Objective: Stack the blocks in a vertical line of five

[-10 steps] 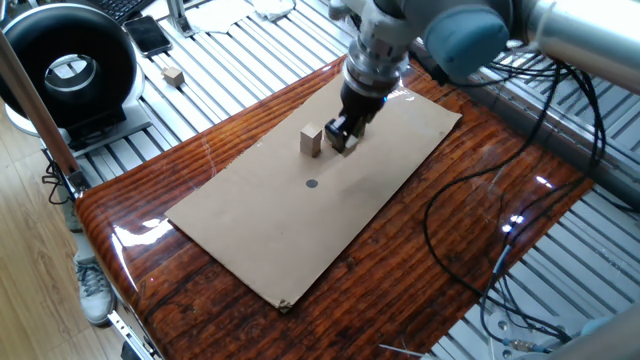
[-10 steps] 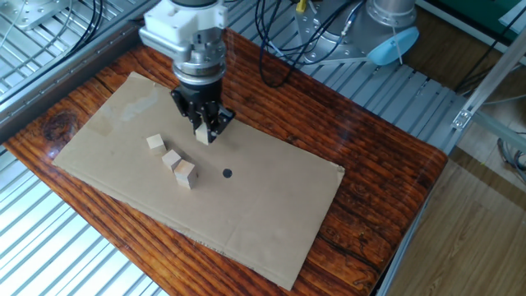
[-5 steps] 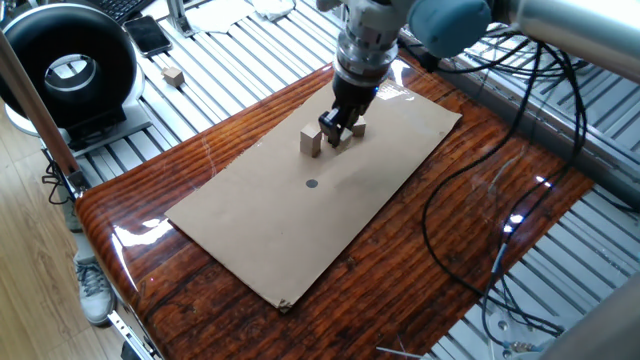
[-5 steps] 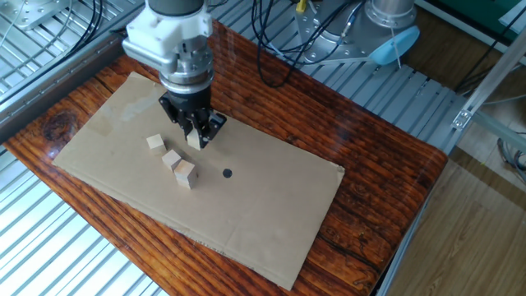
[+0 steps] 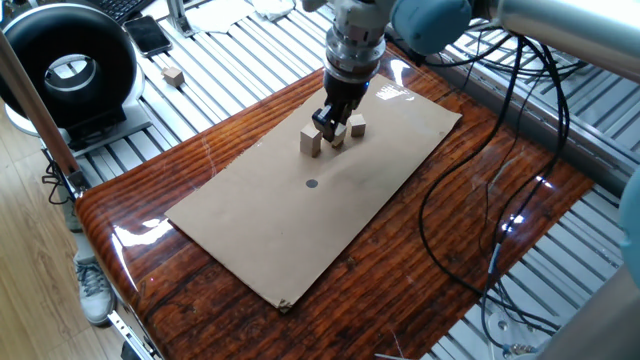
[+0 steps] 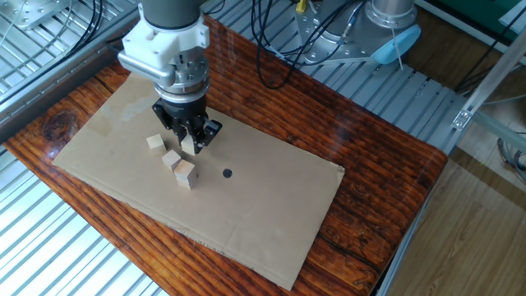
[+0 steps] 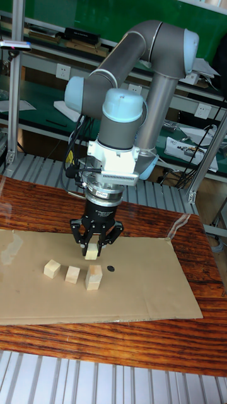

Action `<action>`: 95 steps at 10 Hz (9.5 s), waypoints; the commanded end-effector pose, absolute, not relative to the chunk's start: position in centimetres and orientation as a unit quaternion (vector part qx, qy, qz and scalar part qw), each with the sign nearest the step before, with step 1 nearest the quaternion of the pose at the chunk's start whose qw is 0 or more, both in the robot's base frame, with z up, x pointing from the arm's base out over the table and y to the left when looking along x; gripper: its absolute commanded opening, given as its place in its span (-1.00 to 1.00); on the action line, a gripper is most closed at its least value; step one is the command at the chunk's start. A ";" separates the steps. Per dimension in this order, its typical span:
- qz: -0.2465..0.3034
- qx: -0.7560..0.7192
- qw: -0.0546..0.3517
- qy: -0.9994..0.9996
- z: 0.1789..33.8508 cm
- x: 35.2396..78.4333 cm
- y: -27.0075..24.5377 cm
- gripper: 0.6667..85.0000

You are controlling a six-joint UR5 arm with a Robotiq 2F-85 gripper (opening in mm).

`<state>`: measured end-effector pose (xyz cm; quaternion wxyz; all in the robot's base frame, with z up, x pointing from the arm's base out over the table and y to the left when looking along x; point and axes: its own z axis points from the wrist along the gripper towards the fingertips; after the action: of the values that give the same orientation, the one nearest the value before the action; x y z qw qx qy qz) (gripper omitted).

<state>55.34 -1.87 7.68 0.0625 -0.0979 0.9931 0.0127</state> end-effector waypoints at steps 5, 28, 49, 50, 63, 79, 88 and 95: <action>0.037 -0.059 0.075 0.995 8.1 56.0 -1.0 -0.63; 0.032 -0.078 0.052 0.995 8.6 60.0 0.1 -0.63; 0.039 -0.051 0.043 0.997 7.9 59.9 0.3 -0.69; 0.039 -0.052 0.042 0.997 7.9 59.8 0.3 -0.69; 0.037 -0.062 0.043 0.996 7.7 59.7 0.1 -0.67; 0.046 -0.077 0.055 0.994 7.7 60.2 0.3 0.07; 0.046 -0.084 0.063 0.993 7.7 60.6 0.3 0.52; 0.053 -0.090 0.066 0.992 7.7 60.8 0.5 0.90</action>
<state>60.61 0.35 7.53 0.0629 -0.0904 0.9929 0.0448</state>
